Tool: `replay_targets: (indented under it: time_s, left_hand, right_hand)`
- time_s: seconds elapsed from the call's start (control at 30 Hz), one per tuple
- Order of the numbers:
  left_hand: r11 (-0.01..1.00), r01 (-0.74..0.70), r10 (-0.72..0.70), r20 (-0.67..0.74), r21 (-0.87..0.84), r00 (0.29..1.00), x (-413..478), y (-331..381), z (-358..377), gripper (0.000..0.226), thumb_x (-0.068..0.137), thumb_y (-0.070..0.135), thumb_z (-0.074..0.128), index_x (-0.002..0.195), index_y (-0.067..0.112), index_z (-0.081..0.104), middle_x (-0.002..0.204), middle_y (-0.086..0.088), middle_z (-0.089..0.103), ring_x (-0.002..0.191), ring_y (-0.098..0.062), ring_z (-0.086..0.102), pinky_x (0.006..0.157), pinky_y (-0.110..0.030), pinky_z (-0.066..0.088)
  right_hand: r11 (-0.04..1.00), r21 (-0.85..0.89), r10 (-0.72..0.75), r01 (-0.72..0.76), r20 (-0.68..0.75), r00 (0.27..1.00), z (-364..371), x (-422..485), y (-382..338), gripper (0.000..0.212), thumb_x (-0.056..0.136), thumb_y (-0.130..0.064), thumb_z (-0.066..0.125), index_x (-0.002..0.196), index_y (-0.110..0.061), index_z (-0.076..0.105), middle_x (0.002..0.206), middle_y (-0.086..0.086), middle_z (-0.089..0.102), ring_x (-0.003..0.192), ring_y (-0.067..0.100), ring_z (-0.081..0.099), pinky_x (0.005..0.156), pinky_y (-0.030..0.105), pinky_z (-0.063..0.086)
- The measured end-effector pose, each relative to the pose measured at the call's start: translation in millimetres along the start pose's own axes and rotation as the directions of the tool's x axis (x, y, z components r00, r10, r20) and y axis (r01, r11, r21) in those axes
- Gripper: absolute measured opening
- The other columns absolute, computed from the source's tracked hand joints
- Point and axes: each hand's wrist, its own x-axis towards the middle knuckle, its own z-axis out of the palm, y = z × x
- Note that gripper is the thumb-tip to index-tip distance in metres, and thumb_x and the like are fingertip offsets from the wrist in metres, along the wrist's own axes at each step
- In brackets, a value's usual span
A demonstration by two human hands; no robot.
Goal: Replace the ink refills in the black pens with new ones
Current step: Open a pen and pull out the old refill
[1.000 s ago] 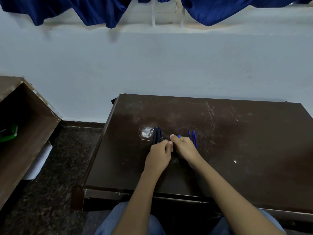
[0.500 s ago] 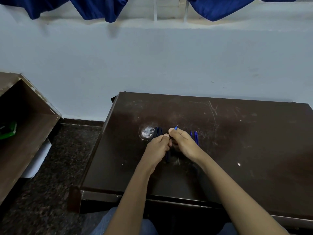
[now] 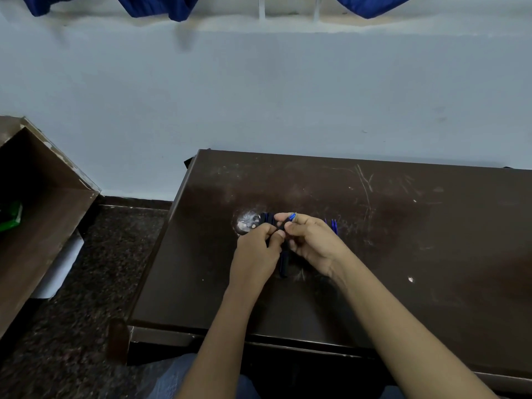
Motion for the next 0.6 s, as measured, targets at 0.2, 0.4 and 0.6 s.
replay_targets:
  time_s: [0.2, 0.4, 0.6]
  left_hand:
    - [0.998, 0.021, -0.019, 0.024, -0.063, 1.0, 1.3, -0.8, -3.5, 0.012, 0.093, 0.028, 0.058, 0.094, 0.019, 0.065, 0.077, 0.005, 0.069, 0.07, 0.001, 0.062, 0.06, -0.007, 0.044]
    - [0.999, 0.027, -0.028, -0.022, -0.034, 0.999, 2.2, -3.5, -3.1, 0.015, 0.091, 0.028, 0.06, 0.095, 0.017, 0.068, 0.079, 0.003, 0.07, 0.076, -0.007, 0.066, 0.067, -0.015, 0.048]
    - [0.998, 0.05, -0.051, -0.015, -0.045, 0.999, 0.5, -2.1, -2.5, 0.012, 0.091, 0.028, 0.058, 0.088, 0.019, 0.066, 0.075, 0.004, 0.069, 0.071, -0.015, 0.067, 0.075, -0.039, 0.056]
  right_hand:
    - [0.995, 0.096, -0.002, 0.011, -0.089, 0.996, 5.5, -1.5, 3.4, 0.01, 0.085, -0.013, 0.068, 0.077, -0.011, 0.063, 0.064, 0.0, 0.058, 0.06, 0.01, 0.05, 0.055, 0.017, 0.044]
    - [0.993, 0.115, 0.021, -0.013, -0.07, 0.997, 11.4, -4.4, 2.1, 0.013, 0.09, -0.015, 0.063, 0.078, -0.009, 0.062, 0.066, 0.002, 0.059, 0.06, 0.008, 0.054, 0.059, 0.017, 0.047]
    - [0.968, 0.252, 0.02, 0.002, -0.085, 0.996, 14.8, -3.3, 0.9, 0.018, 0.09, 0.005, 0.054, 0.103, -0.003, 0.064, 0.086, 0.007, 0.068, 0.066, 0.009, 0.065, 0.061, 0.016, 0.054]
